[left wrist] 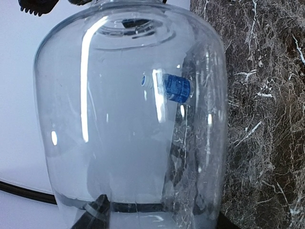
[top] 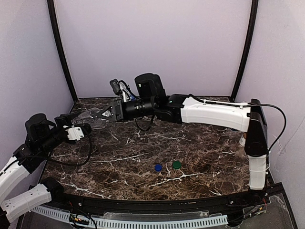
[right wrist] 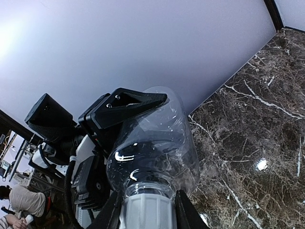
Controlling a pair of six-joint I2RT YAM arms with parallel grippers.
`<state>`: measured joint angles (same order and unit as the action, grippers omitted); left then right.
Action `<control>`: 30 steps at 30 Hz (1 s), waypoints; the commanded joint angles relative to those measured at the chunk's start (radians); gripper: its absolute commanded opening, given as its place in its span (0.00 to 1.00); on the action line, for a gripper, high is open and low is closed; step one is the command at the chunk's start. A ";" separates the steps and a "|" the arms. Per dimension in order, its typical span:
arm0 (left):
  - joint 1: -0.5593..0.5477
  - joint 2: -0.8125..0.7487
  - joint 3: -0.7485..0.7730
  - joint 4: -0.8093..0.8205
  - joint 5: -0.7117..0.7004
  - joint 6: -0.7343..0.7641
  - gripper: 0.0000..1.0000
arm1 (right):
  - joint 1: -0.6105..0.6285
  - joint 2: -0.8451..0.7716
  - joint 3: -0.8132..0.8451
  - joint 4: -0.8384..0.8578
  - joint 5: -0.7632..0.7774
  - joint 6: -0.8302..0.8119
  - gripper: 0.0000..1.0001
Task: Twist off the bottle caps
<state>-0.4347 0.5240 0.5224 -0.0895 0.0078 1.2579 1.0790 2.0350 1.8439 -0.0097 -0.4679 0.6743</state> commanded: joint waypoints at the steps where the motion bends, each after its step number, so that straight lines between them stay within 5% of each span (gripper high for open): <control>1: 0.001 -0.009 -0.008 -0.015 0.012 -0.008 0.38 | -0.004 -0.013 -0.020 0.027 -0.029 -0.007 0.31; 3: 0.001 -0.008 -0.009 -0.016 0.013 -0.009 0.38 | -0.004 -0.026 -0.042 0.025 -0.028 -0.017 0.26; 6: 0.000 -0.008 -0.008 -0.016 0.018 -0.019 0.38 | -0.004 -0.042 -0.055 0.017 -0.039 -0.043 0.00; 14: 0.001 -0.003 0.061 -0.198 0.191 -0.157 0.37 | 0.053 -0.083 -0.035 -0.170 -0.098 -0.495 0.00; 26: 0.001 0.005 0.135 -0.453 0.427 -0.138 0.35 | 0.242 -0.257 -0.240 -0.223 0.423 -1.449 0.00; 30: 0.001 0.007 0.146 -0.487 0.465 -0.141 0.35 | 0.264 -0.269 -0.240 -0.210 0.522 -1.568 0.00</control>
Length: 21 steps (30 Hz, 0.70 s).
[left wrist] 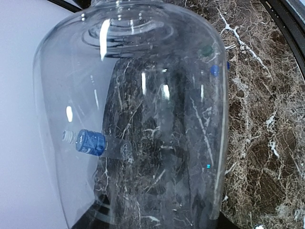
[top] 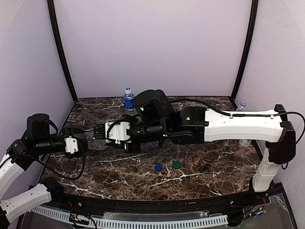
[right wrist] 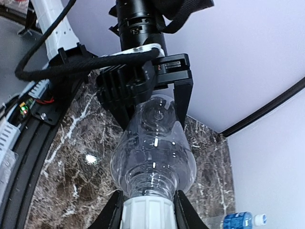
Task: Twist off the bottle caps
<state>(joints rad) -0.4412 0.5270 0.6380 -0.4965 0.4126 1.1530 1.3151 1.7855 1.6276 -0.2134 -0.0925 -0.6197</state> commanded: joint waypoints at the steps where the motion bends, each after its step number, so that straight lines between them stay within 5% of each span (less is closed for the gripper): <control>1: 0.008 0.004 0.031 -0.089 0.061 -0.036 0.34 | 0.034 -0.030 -0.038 0.007 0.181 -0.324 0.00; 7: 0.008 0.004 0.025 -0.113 0.055 -0.017 0.34 | 0.051 -0.130 -0.208 0.197 0.398 -0.625 0.00; 12: 0.008 0.002 0.000 -0.102 0.042 -0.015 0.34 | 0.052 -0.180 -0.268 0.291 0.501 -0.691 0.00; 16: 0.008 -0.008 -0.030 0.009 -0.011 -0.119 0.34 | 0.002 -0.161 -0.216 0.178 0.554 -0.378 0.00; 21: 0.025 -0.023 -0.076 0.168 -0.080 -0.401 0.35 | -0.132 -0.052 -0.043 -0.303 0.481 0.211 0.00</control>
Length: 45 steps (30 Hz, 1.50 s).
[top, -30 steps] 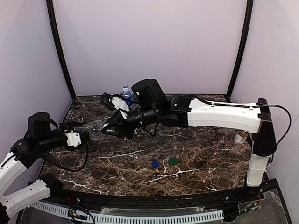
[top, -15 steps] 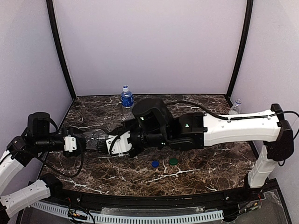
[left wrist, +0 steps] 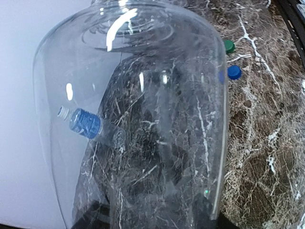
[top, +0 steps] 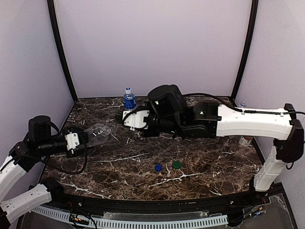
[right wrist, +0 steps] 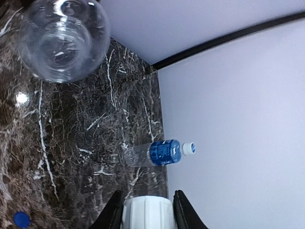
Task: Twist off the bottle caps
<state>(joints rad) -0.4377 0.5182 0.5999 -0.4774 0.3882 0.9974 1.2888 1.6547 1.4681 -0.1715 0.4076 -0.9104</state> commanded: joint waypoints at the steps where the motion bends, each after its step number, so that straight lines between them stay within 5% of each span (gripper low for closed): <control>1: 0.034 -0.016 -0.043 0.184 -0.053 -0.345 0.35 | -0.137 0.107 0.147 -0.446 -0.067 0.622 0.00; 6: 0.091 -0.051 -0.126 0.298 0.016 -0.714 0.35 | -0.265 0.229 0.210 -0.831 -0.190 1.023 0.00; 12: 0.171 -0.082 -0.261 0.479 0.107 -0.999 0.35 | -0.338 0.183 -0.010 -0.916 -0.285 1.228 0.00; 23: 0.228 -0.130 -0.326 0.492 0.114 -1.030 0.36 | -0.379 0.161 -0.289 -0.727 -0.378 1.318 0.00; 31: 0.231 -0.129 -0.337 0.506 0.121 -1.034 0.36 | -0.401 0.130 -0.352 -0.680 -0.239 1.349 0.00; 40: 0.234 -0.129 -0.337 0.505 0.115 -1.031 0.36 | -0.450 0.126 -0.378 -0.624 -0.281 1.322 0.00; 42: 0.236 -0.129 -0.336 0.504 0.115 -1.030 0.36 | -0.451 0.130 -0.378 -0.621 -0.283 1.321 0.13; 45: 0.238 -0.130 -0.337 0.502 0.115 -1.029 0.36 | -0.452 0.126 -0.374 -0.627 -0.288 1.326 0.51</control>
<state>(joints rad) -0.2092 0.3950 0.2783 0.0025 0.4900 -0.0277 0.8490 1.7821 1.1034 -0.8444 0.1028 0.4072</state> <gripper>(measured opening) 0.571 0.327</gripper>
